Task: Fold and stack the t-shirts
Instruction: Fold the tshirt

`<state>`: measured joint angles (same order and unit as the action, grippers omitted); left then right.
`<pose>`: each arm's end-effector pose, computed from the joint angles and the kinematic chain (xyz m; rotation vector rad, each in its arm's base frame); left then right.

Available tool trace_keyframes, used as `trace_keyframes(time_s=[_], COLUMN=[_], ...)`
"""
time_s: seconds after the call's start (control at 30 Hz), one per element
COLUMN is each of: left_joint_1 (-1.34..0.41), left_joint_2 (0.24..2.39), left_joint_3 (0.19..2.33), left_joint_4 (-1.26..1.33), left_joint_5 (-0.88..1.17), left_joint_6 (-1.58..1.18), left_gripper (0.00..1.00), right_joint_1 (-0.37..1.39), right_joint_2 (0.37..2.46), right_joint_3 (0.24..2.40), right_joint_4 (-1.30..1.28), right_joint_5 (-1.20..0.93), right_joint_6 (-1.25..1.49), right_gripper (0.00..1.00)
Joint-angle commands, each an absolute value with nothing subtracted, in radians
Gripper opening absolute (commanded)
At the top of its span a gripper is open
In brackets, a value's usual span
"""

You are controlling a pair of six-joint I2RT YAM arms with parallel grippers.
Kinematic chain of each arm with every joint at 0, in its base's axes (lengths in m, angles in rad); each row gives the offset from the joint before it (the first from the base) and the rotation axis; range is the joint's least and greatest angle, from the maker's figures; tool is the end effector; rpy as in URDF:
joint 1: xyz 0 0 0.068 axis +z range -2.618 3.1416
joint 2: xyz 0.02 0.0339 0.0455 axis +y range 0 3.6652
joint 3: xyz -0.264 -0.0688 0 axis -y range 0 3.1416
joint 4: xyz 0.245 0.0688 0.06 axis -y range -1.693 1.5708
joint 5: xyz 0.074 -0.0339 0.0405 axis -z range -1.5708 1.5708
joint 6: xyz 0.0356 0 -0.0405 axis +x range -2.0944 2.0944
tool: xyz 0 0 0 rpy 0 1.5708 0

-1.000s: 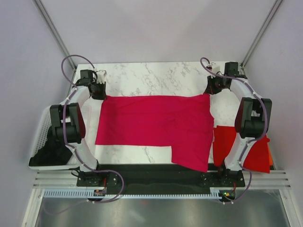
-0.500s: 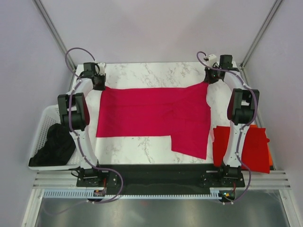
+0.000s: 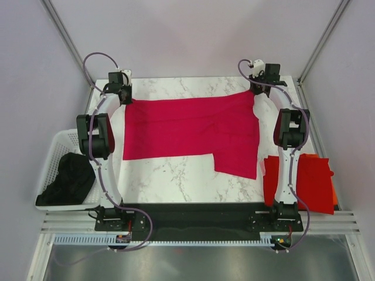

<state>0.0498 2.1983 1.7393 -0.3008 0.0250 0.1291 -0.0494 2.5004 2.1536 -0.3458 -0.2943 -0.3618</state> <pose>0.5001 0.0240 0.1970 0.1049 2.3287 0.0604 0.5654 -0.0176 0.1756 -0.4992 2.1739 0.1095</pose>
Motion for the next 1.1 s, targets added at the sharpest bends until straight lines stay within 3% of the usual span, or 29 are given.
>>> trace_keyframes(time_s=[0.0, 0.1, 0.13, 0.2, 0.23, 0.3, 0.43, 0.47, 0.67, 0.8, 0.93, 1.07], left_joint_1=[0.057, 0.054, 0.055, 0.055, 0.051, 0.043, 0.031, 0.026, 0.012, 0.012, 0.012, 0.012], left_joint_2=[2.155, 2.128, 2.106, 2.083, 2.056, 2.022, 1.893, 1.817, 1.571, 1.465, 1.376, 1.341], left_joint_3=[1.793, 1.787, 1.786, 1.786, 1.786, 1.769, 1.708, 1.678, 1.370, 1.225, 1.125, 1.062], left_joint_4=[-0.218, -0.216, -0.218, -0.225, -0.224, -0.225, -0.293, -0.304, -0.400, -0.465, -0.495, -0.506], left_joint_5=[-0.084, -0.112, -0.113, -0.104, -0.119, -0.121, -0.041, -0.010, 0.129, 0.156, 0.189, 0.169], left_joint_6=[0.055, 0.061, 0.060, 0.075, 0.081, 0.115, 0.211, 0.282, 0.455, 0.465, 0.479, 0.480], left_gripper=[0.08, 0.28, 0.36, 0.48, 0.57, 0.61, 0.63, 0.63, 0.60, 0.56, 0.55, 0.55], right_joint_1=[-0.015, 0.026, 0.040, 0.048, 0.048, 0.046, 0.015, 0.003, -0.034, -0.025, 0.027, 0.070], right_joint_2=[2.508, 2.487, 2.462, 2.403, 2.376, 2.274, 2.052, 2.005, 1.743, 1.648, 1.574, 1.497], right_joint_3=[2.232, 2.240, 2.235, 2.217, 2.204, 2.137, 1.926, 1.877, 1.577, 1.415, 1.246, 1.088], right_joint_4=[-0.243, -0.223, -0.219, -0.213, -0.215, -0.218, -0.265, -0.290, -0.739, -0.999, -1.106, -1.134], right_joint_5=[-0.236, -0.186, -0.169, -0.140, -0.132, -0.115, -0.205, -0.316, -0.563, -0.589, -0.571, -0.549], right_joint_6=[-0.344, -0.342, -0.342, -0.322, -0.321, -0.339, -0.441, -0.472, -0.948, -1.219, -1.445, -1.621], right_gripper=[0.21, 0.32, 0.44, 0.54, 0.57, 0.58, 0.61, 0.61, 0.57, 0.51, 0.46, 0.48])
